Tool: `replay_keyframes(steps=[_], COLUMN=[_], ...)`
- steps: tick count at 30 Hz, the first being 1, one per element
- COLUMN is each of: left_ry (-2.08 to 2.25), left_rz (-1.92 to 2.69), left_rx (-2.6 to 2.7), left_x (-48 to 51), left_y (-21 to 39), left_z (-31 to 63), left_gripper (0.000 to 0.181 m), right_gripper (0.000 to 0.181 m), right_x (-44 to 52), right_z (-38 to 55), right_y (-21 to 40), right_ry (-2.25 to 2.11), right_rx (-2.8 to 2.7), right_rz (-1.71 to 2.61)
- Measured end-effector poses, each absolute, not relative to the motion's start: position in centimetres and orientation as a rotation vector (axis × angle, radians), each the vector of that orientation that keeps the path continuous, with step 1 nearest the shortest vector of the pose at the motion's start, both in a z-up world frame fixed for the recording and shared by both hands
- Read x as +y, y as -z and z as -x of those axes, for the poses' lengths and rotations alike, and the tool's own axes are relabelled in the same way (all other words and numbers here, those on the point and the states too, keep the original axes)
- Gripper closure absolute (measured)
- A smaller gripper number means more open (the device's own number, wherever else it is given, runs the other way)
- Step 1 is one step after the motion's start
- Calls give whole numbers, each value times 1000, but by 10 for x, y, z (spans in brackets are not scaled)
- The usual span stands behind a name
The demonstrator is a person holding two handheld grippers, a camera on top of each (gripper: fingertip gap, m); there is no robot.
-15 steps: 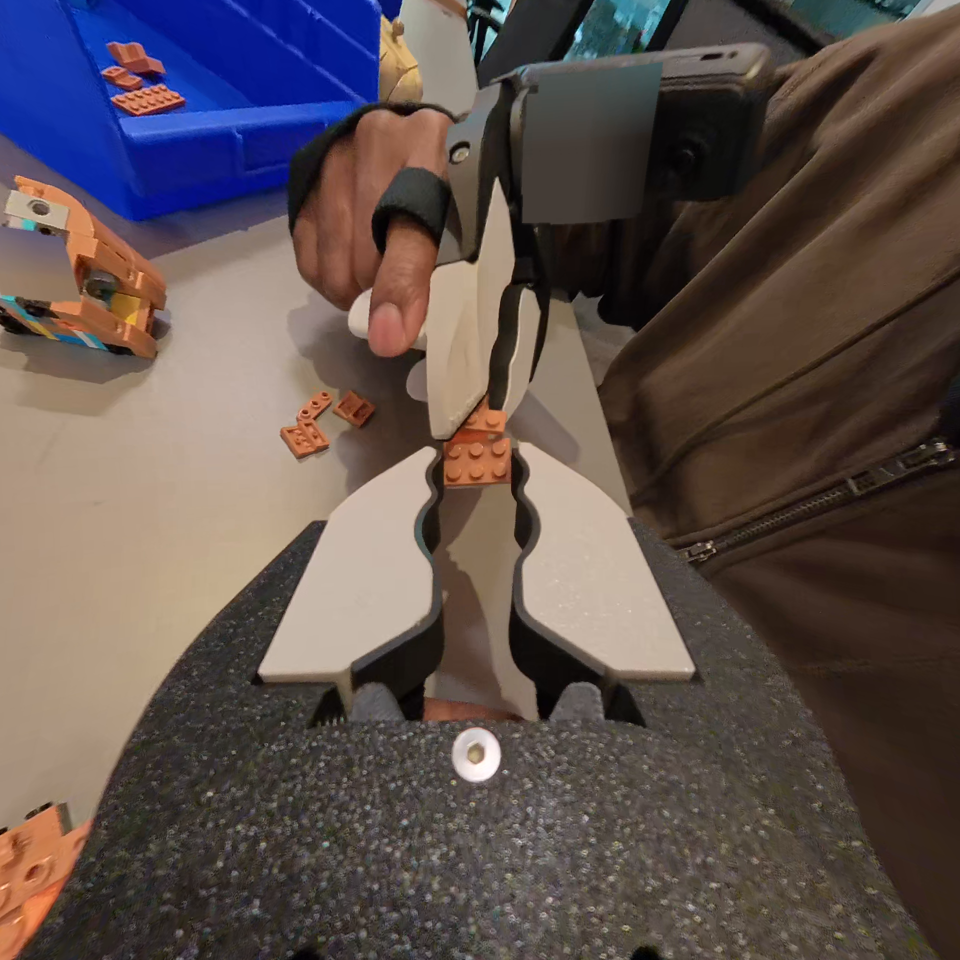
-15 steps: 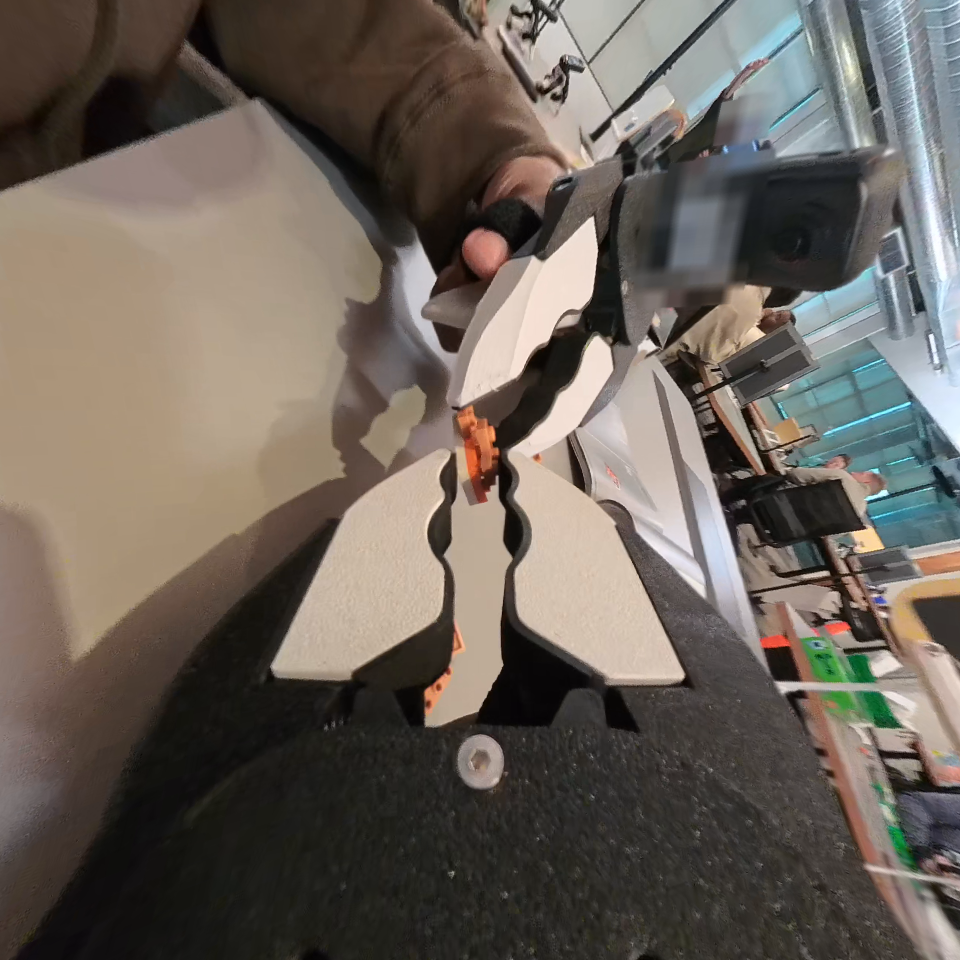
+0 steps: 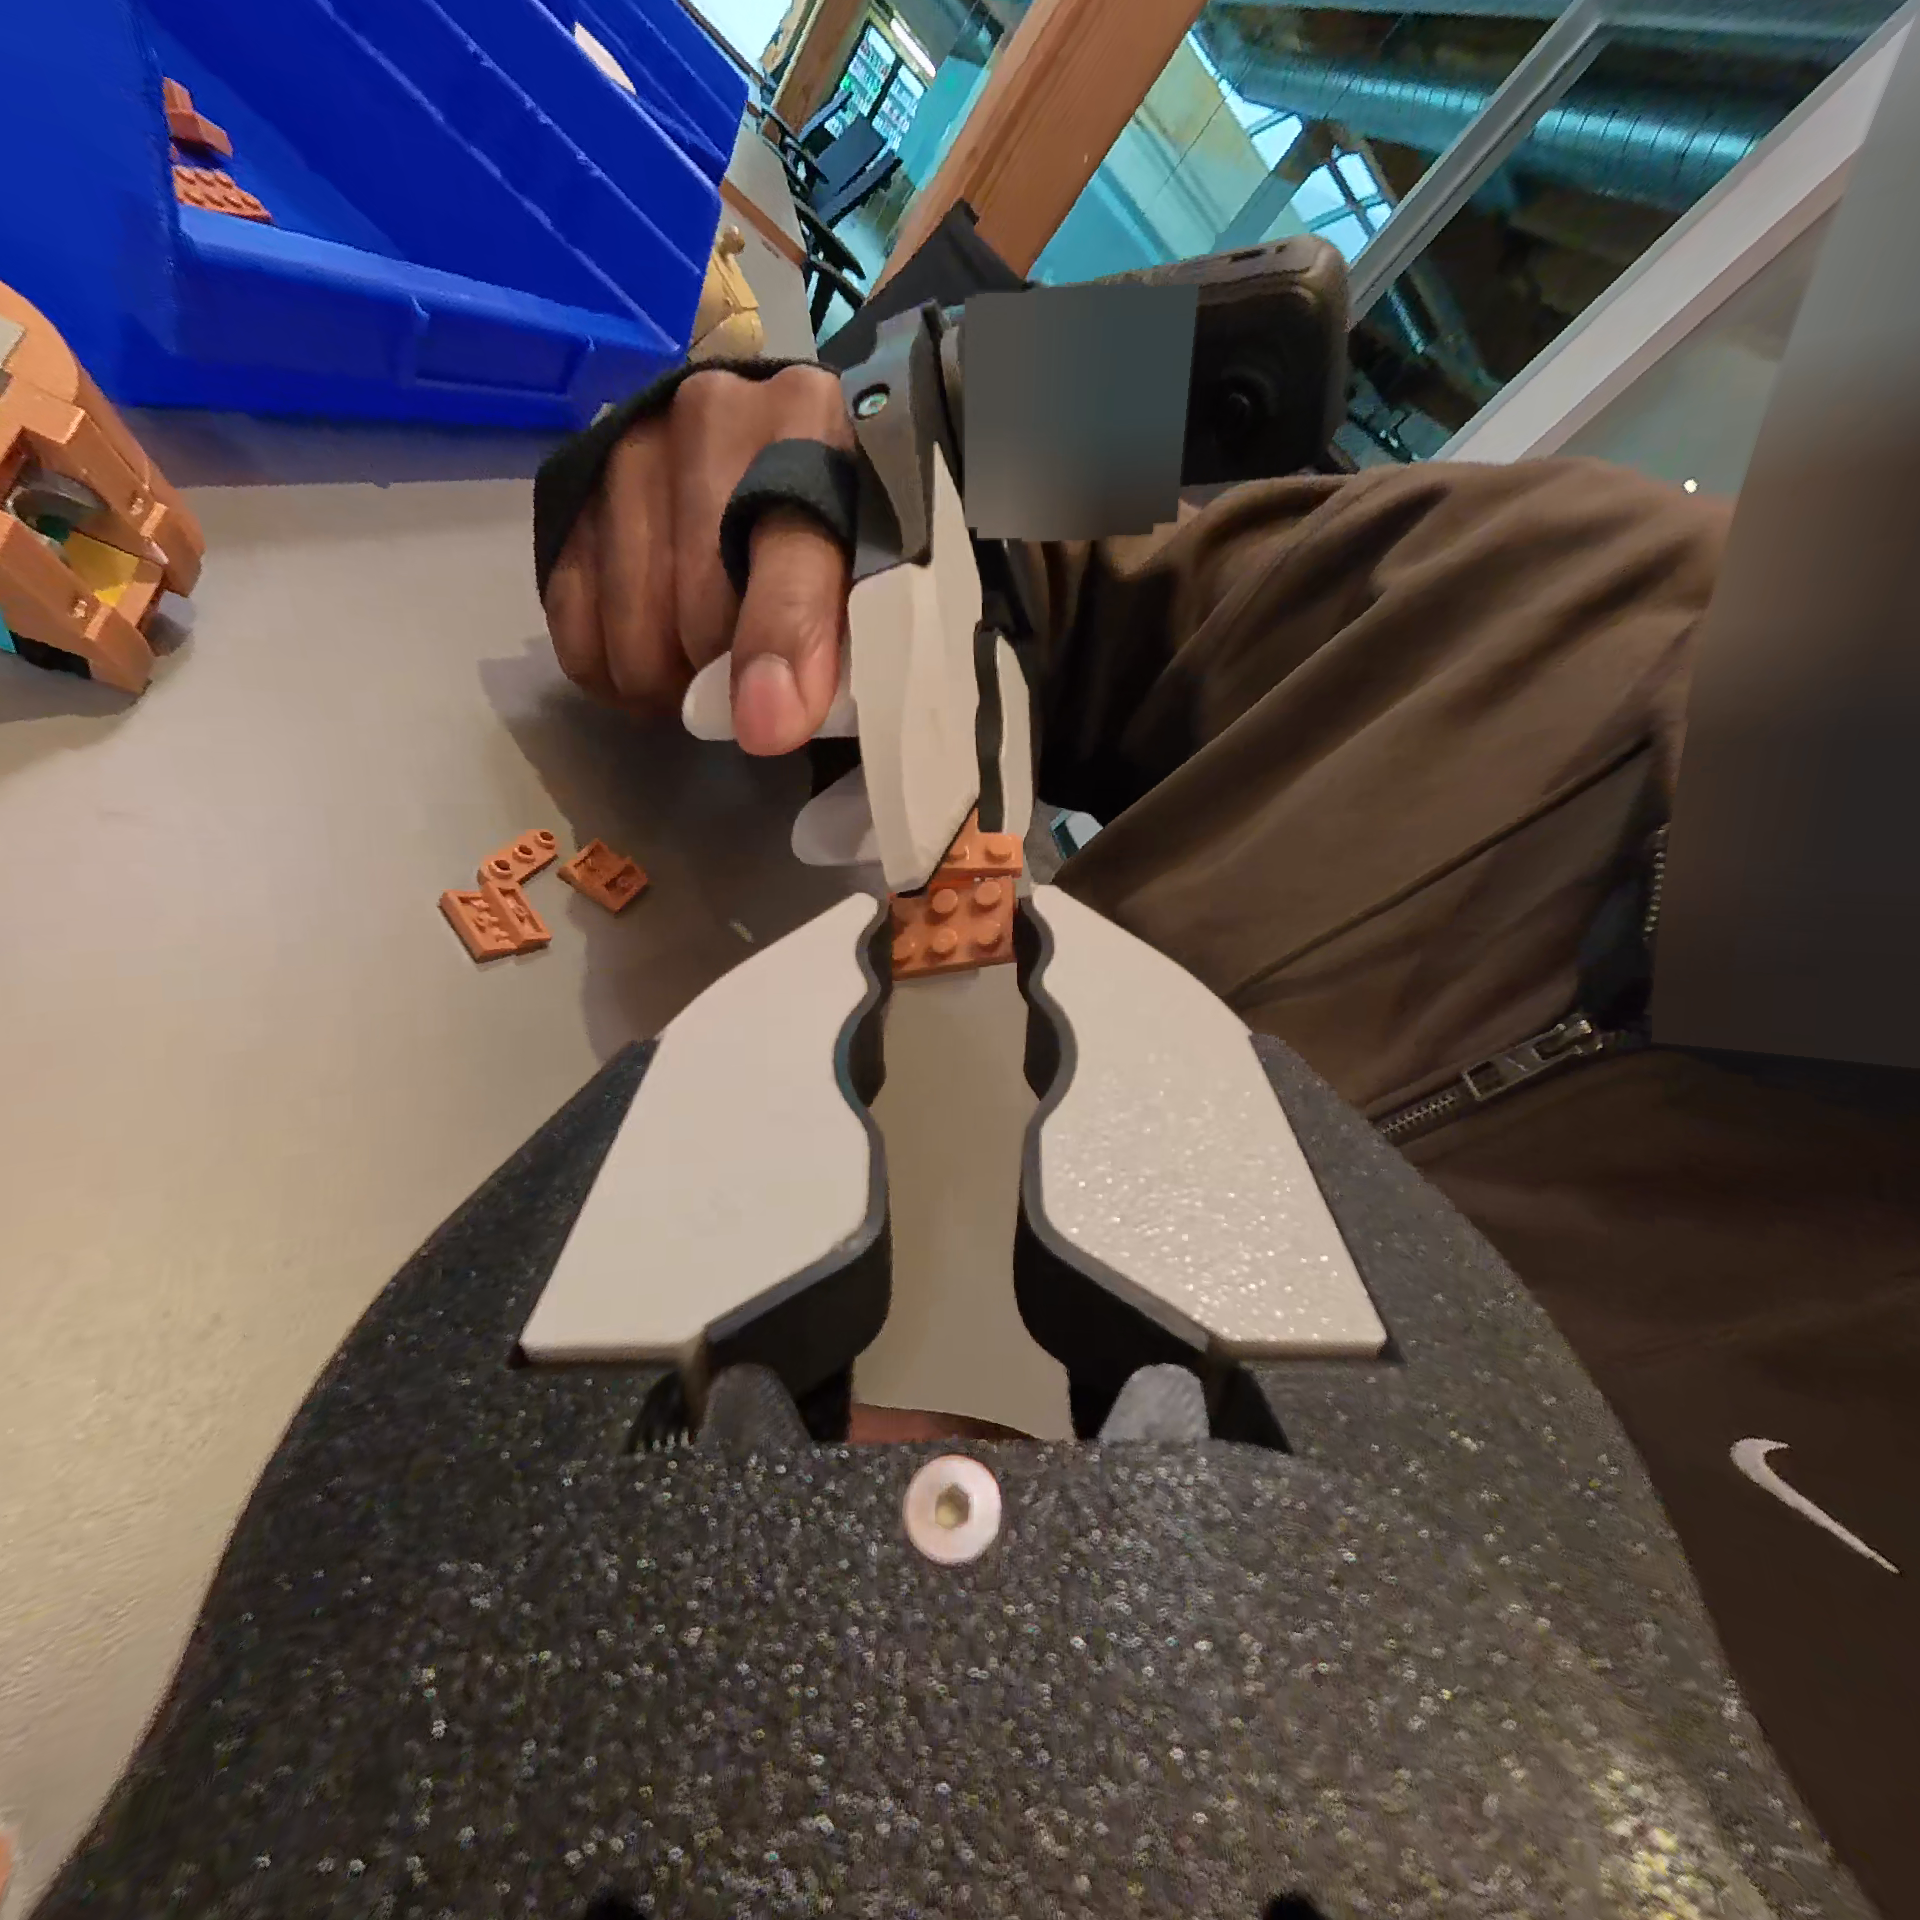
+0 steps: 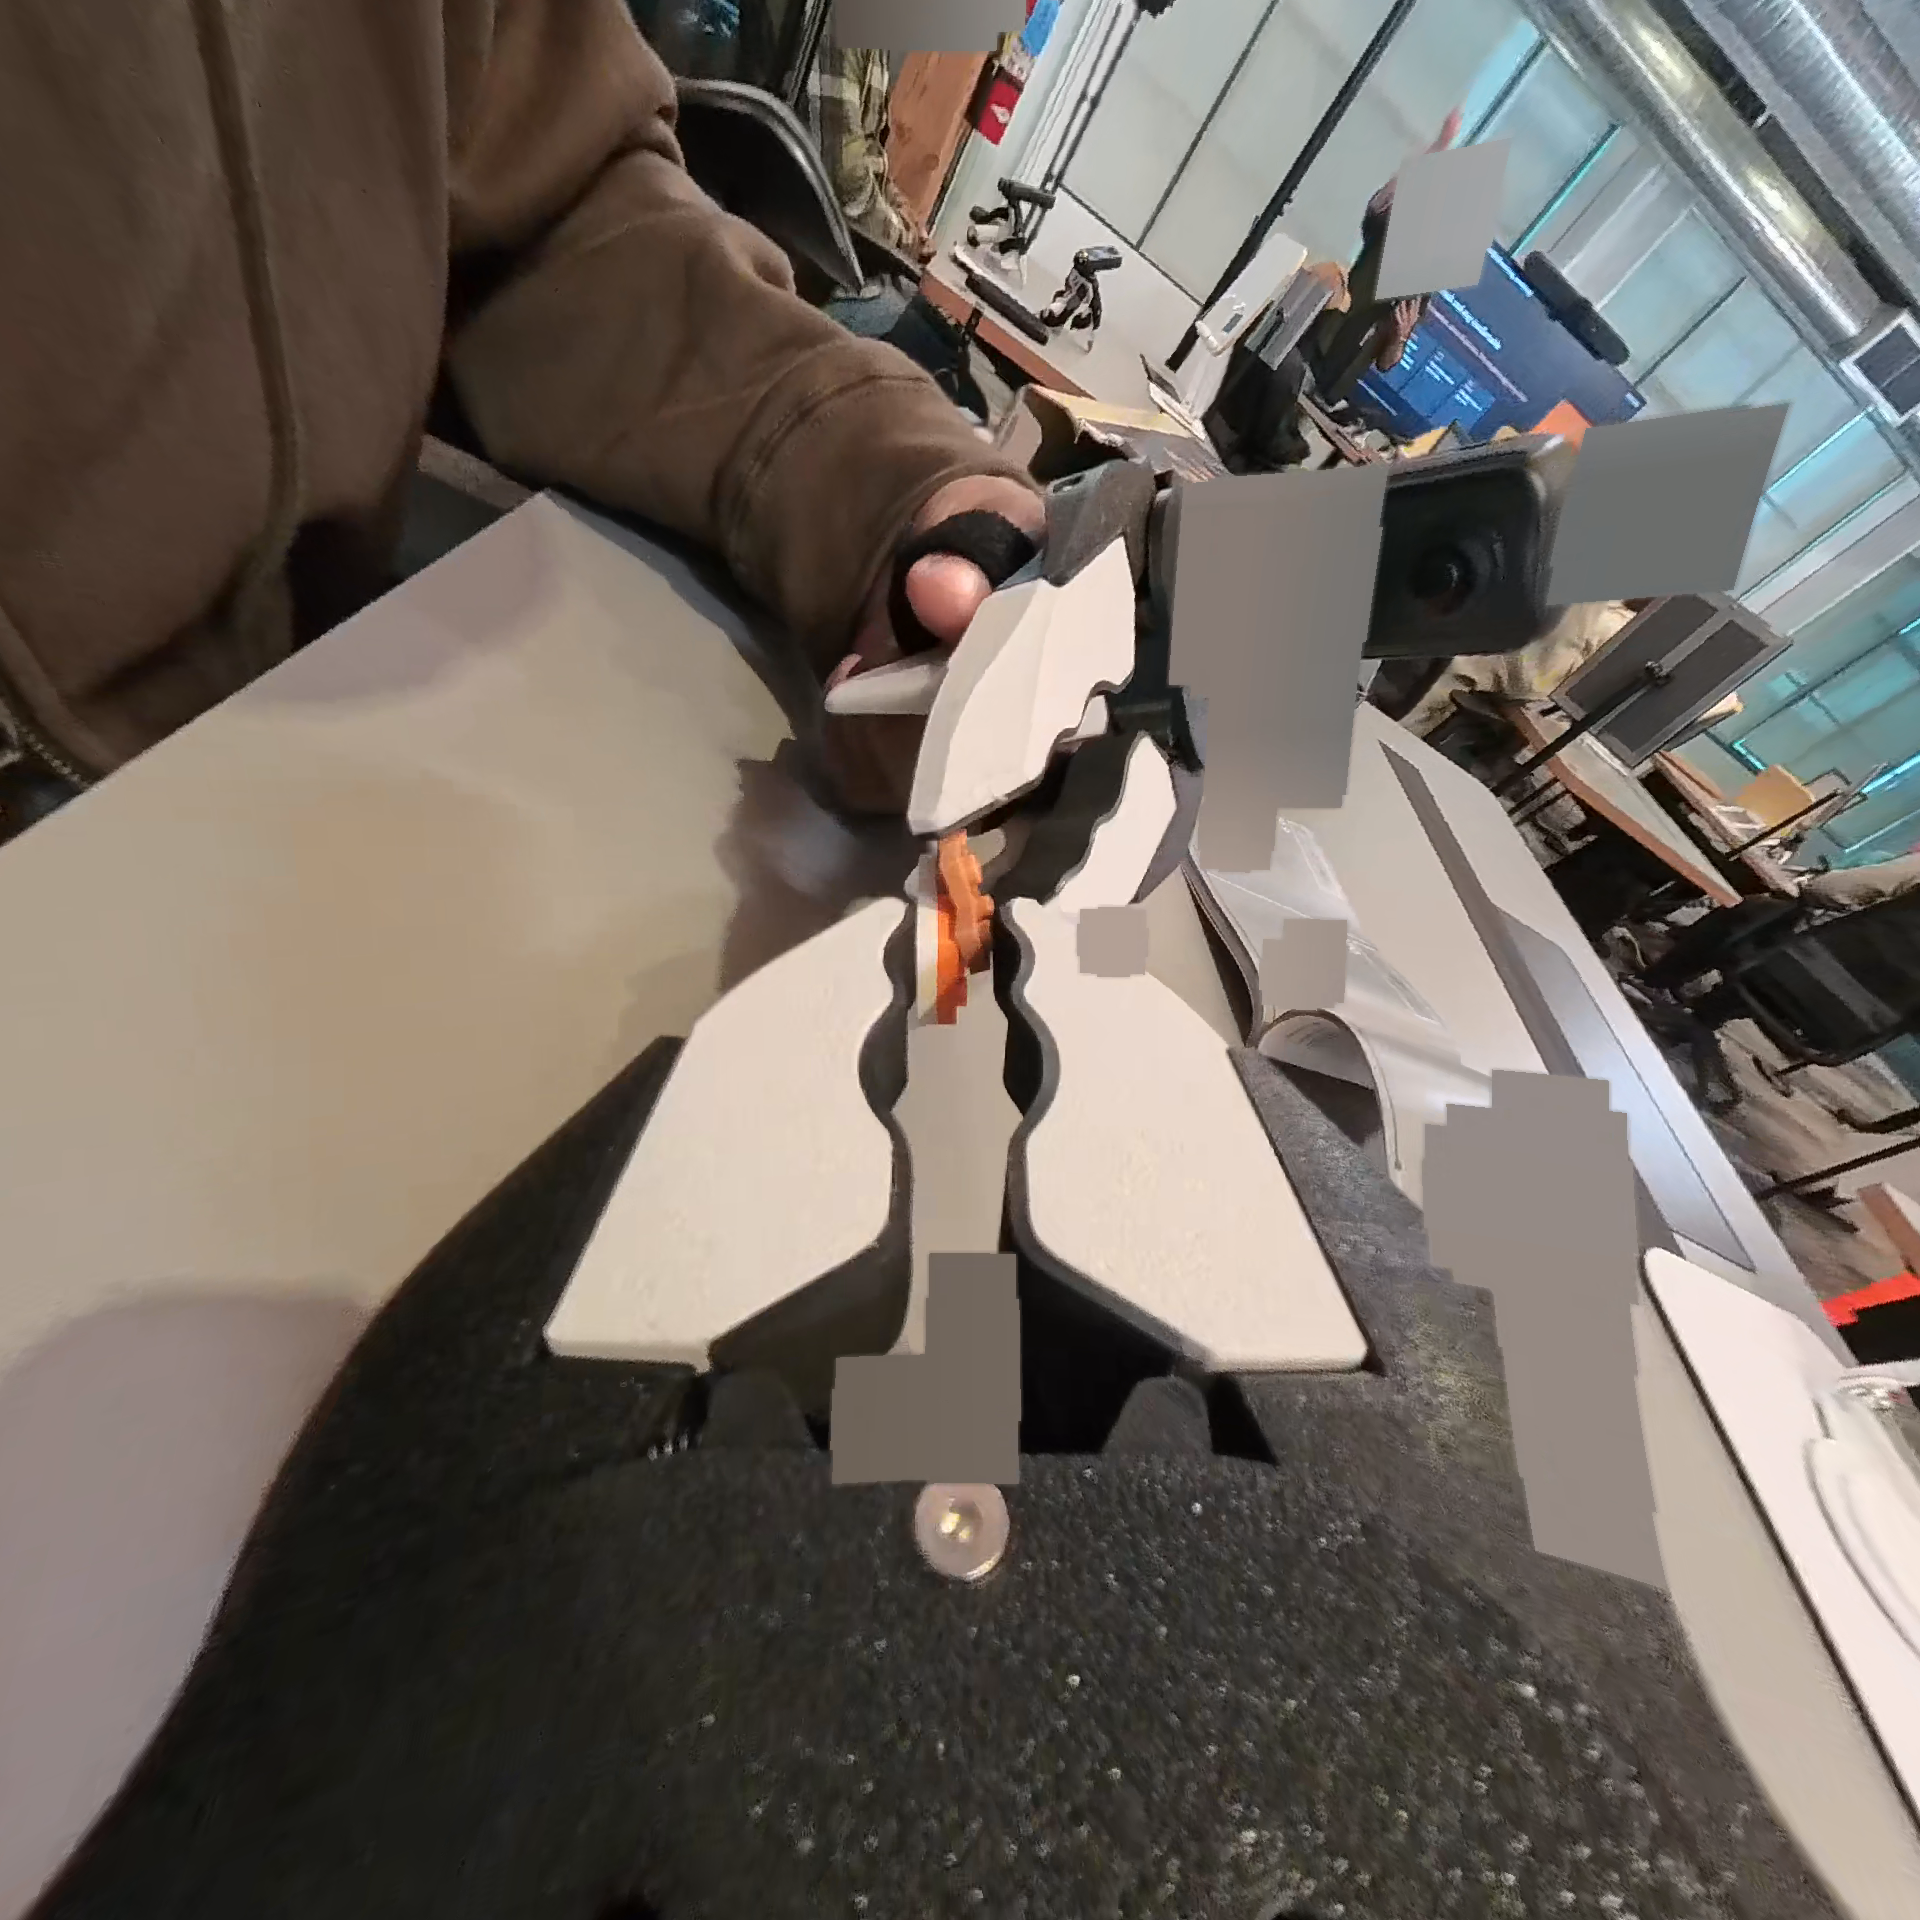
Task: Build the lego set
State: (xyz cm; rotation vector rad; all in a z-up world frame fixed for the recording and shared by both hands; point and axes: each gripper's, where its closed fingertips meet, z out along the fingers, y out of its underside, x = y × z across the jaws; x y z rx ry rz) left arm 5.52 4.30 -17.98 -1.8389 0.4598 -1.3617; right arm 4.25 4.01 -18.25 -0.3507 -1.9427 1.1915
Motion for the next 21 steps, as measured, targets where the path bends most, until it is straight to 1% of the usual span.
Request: replay_keyframes(steps=[10,21], left_ry=[1369,1246], left_rz=[1801,1703], left_rx=[437,582], left_x=[44,35], left_y=[173,159], left_z=[-54,-55], left_gripper=[159,156], right_gripper=[168,168], right_x=[41,42], right_z=[-42,-44], right_y=[177,167], right_ry=[-1258,-1259], right_rx=[-1921,-1882], right_rz=[403,390])
